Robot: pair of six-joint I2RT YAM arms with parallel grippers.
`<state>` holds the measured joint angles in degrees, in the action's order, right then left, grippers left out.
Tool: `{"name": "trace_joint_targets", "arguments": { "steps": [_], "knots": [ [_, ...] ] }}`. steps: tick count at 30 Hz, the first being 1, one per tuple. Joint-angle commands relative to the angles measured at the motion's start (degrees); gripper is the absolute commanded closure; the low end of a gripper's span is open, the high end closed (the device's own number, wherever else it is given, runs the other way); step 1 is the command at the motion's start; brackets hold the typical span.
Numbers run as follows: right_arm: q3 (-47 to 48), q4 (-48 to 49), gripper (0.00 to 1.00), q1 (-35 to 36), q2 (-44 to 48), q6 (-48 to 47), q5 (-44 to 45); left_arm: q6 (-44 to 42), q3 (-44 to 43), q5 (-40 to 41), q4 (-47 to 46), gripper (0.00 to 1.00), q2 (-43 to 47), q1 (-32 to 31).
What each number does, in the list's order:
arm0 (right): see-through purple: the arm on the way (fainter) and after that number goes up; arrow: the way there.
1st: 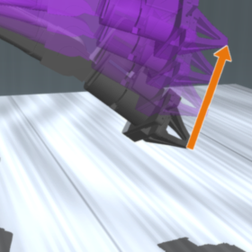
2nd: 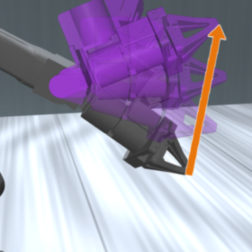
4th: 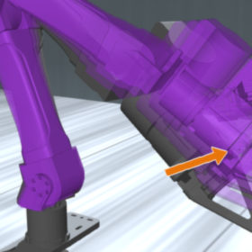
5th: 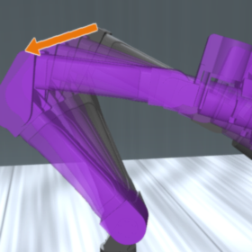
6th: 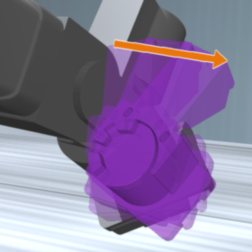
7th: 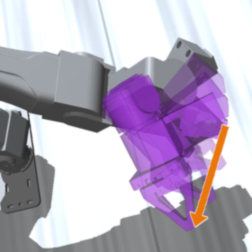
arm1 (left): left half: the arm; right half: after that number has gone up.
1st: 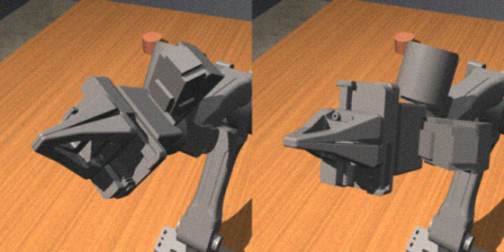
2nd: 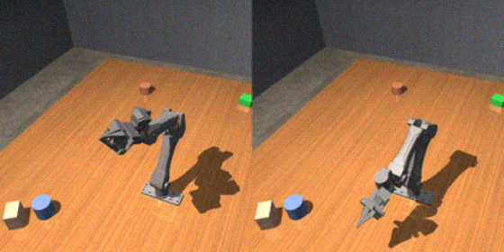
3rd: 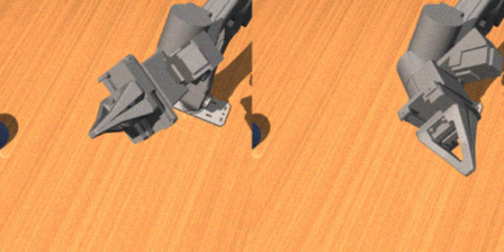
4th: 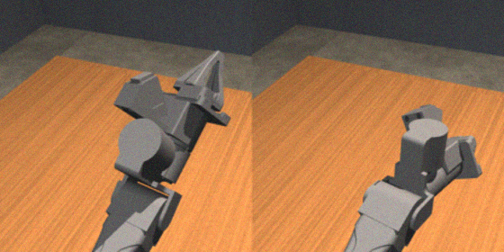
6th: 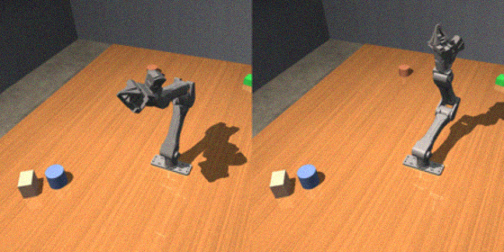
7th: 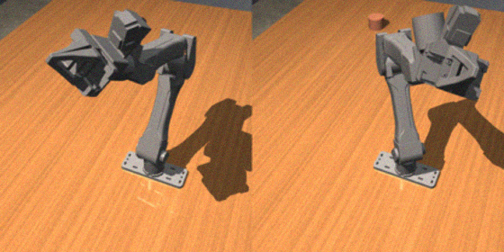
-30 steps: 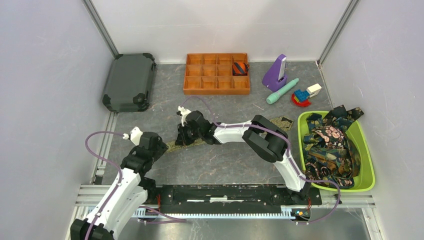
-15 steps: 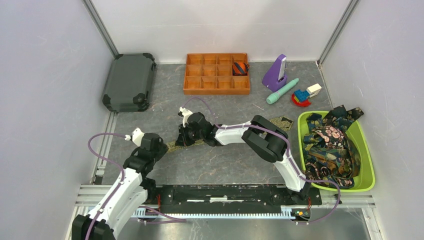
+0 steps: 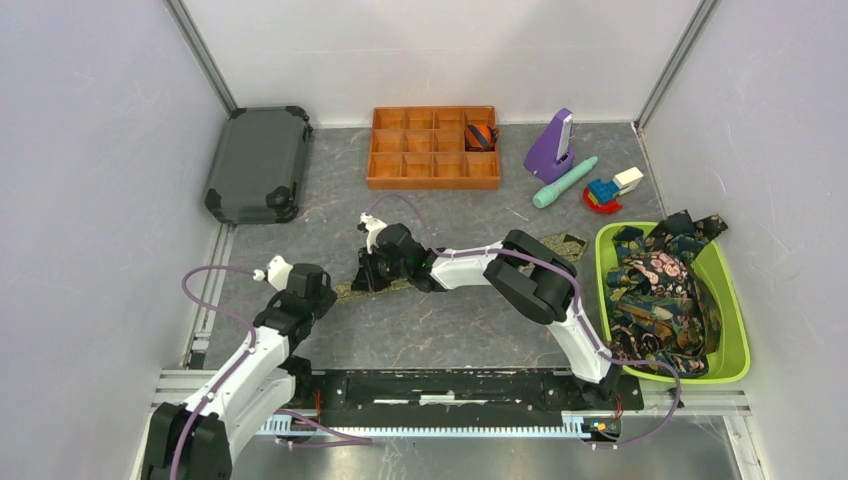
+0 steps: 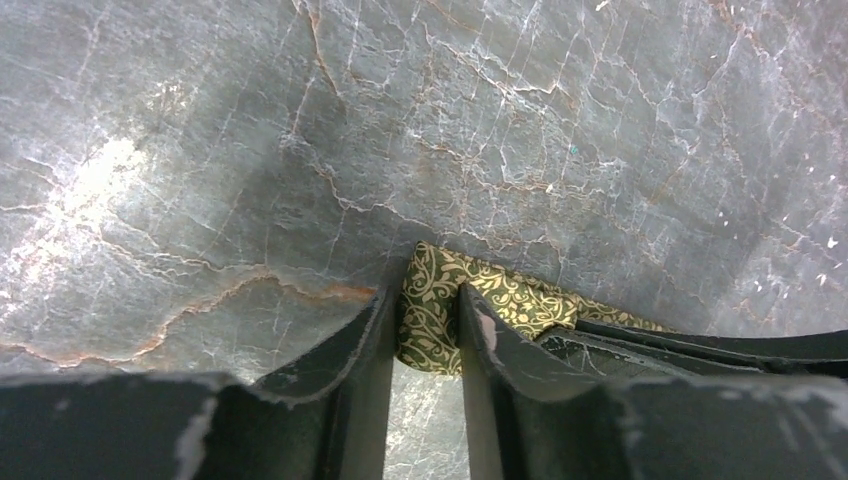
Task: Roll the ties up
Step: Roll the tie at the center of the board.
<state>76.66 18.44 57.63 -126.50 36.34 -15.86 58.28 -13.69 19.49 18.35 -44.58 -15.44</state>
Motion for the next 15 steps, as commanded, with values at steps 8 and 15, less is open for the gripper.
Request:
{"name": "trace_joint_targets", "arguments": {
  "steps": [8,15],
  "knots": [
    [0.42,-2.05,0.86,-0.34,1.16,-0.81,-0.47,-0.87,-0.84,0.65,-2.0,0.87,-1.21,0.24],
    [2.71,-4.8,0.61,-0.62,4.5,-3.12,-0.31,-2.07,-4.01,0.73,0.46,0.93,-3.45,-0.81]
  ]
}}
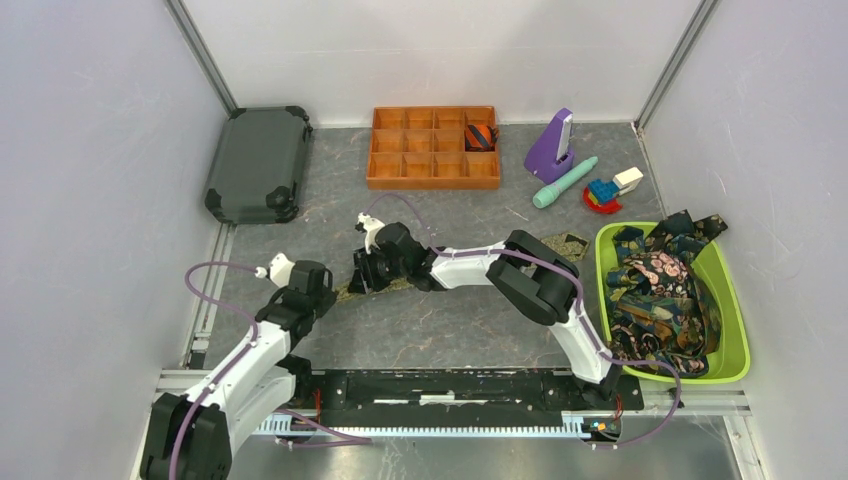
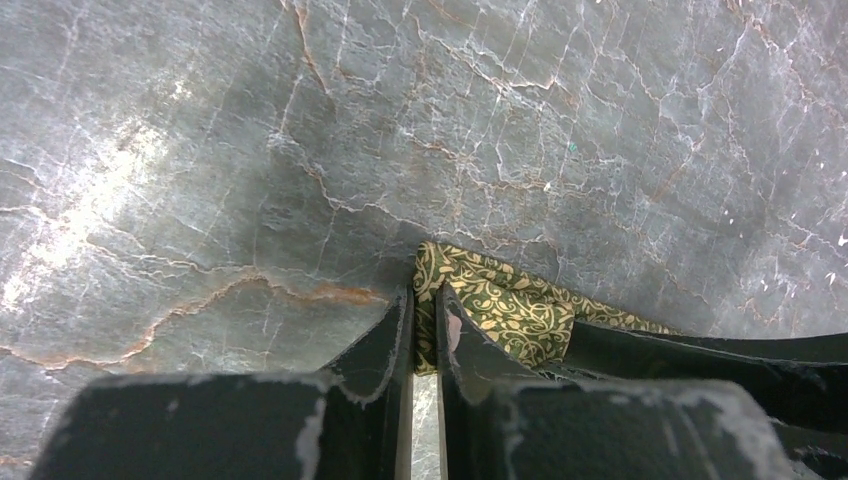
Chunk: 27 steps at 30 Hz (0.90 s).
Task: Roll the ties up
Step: Roll the tie at the center of the board.
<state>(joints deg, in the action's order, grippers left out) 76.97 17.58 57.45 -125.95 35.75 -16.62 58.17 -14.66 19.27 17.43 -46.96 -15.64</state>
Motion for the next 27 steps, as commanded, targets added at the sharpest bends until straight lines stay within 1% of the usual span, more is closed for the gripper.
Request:
{"name": "trace_joint_targets", "arguments": {
  "steps": [1,6,10,14,17,27],
  "knots": [
    [2.68,-4.51,0.6,-0.5,4.77,-3.06,0.58,-1.85,-3.75,1.31,2.38,0.94,-1.27,-0.68],
    [2.23,-5.62,0.6,-0.62,9.13,-4.66,1.84,-2.55,-6.35,4.12,6.12,0.95,-0.19,-1.15],
    [1.84,-4.34,0.68,-0.26,9.92,-4.32,1.27,-3.79,-7.94,5.47,8.17,0.95,0.59,-1.32],
    [3.88,-3.93,0.8,0.59,7.43,-3.68,0.1,-4.86,-9.43,5.56,9.56,0.96,0.44,-1.41],
    [5.39,-3.16,0.85,1.32,5.28,-2.91,-0.5,-5.64,-10.57,5.85,11.03,0.96,0.75,-1.41],
    [10.54,-1.37,0.88,2.91,-2.17,-0.6,-2.23,-7.52,-13.62,6.49,14.54,0.98,1.17,-1.67]
  ]
}}
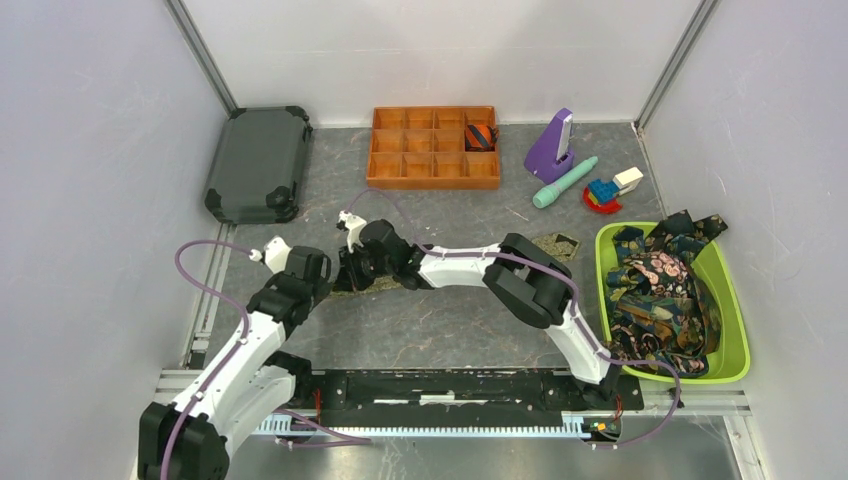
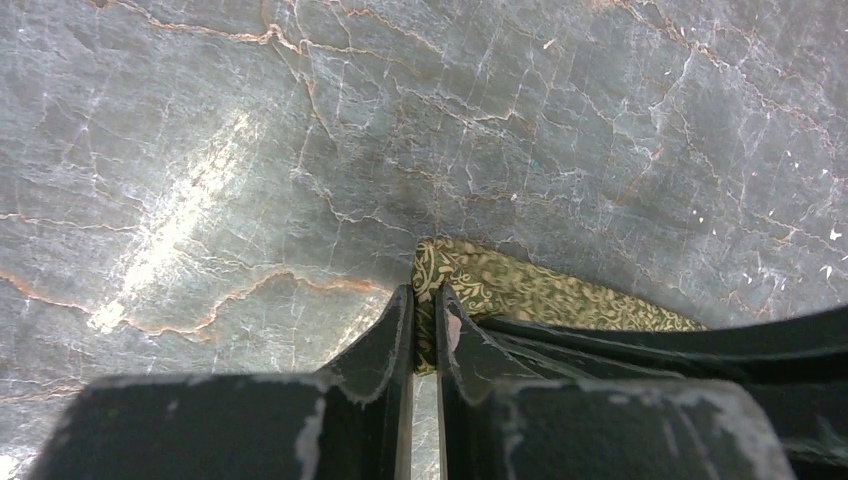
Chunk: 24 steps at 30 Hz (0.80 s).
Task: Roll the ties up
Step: Roll the tie at the center of the board.
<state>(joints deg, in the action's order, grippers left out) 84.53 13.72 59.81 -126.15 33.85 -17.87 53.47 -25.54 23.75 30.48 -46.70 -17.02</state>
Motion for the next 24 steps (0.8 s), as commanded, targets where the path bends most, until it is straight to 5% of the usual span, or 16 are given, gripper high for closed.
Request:
{"name": "trace_joint_targets", "arguments": {
  "steps": [1,24],
  "knots": [
    [3.22,2.67,0.88,0.65,-2.34,1.53,-1.09,-2.89,-2.82,2.0,1.59,0.98,0.86,-0.29],
    [4.38,8.6,0.89,0.76,-5.42,1.6,-1.79,-3.69,-7.34,5.84,4.91,0.98,-4.72,-1.15]
  ]
}}
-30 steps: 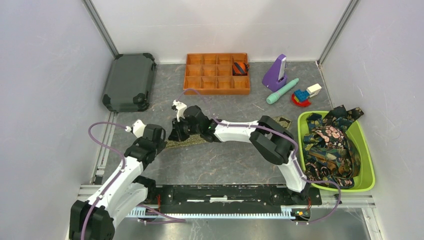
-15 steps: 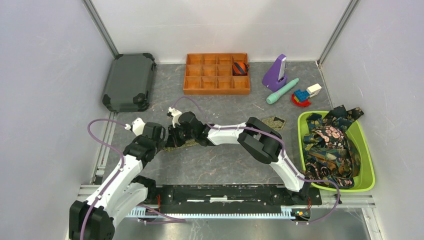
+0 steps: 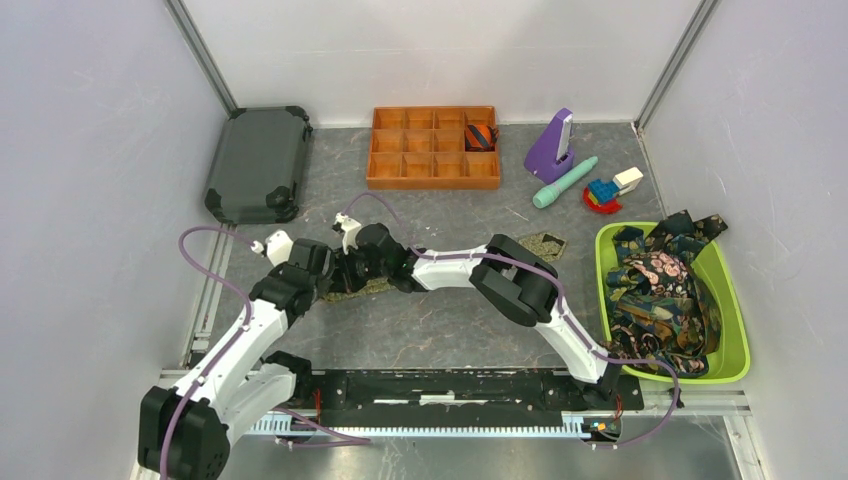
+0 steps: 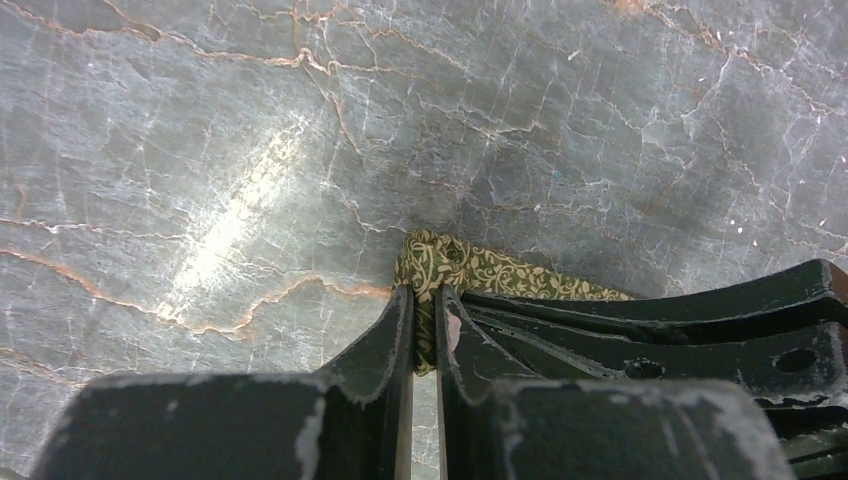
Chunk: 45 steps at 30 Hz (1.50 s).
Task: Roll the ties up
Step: Roll the tie at the center of the board.
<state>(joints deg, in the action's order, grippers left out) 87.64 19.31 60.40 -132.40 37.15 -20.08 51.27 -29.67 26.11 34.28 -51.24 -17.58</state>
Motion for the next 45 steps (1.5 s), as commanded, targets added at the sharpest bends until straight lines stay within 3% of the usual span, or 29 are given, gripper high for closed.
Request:
{"name": "trace_joint_targets", "arguments": {
  "steps": [1,12,32,45],
  "knots": [
    [0.11,3.34,0.89,0.09,1.9,-2.08,1.01,-1.28,-3.14,3.89,1.14,0.98,-0.02,-0.56],
    [-6.79,2.49,0.78,-0.19,9.73,-6.32,4.97,3.37,0.38,6.98,-0.36,0.98,1.89,-0.55],
    [0.73,4.03,0.78,-0.11,-1.65,-4.0,1.69,3.91,-1.12,7.51,-0.49,0.98,-0.96,-0.76],
    [1.98,7.84,0.77,-0.08,-3.14,-1.41,-0.09,3.14,-4.3,6.41,-0.46,0.98,-5.01,-3.09]
  ]
}}
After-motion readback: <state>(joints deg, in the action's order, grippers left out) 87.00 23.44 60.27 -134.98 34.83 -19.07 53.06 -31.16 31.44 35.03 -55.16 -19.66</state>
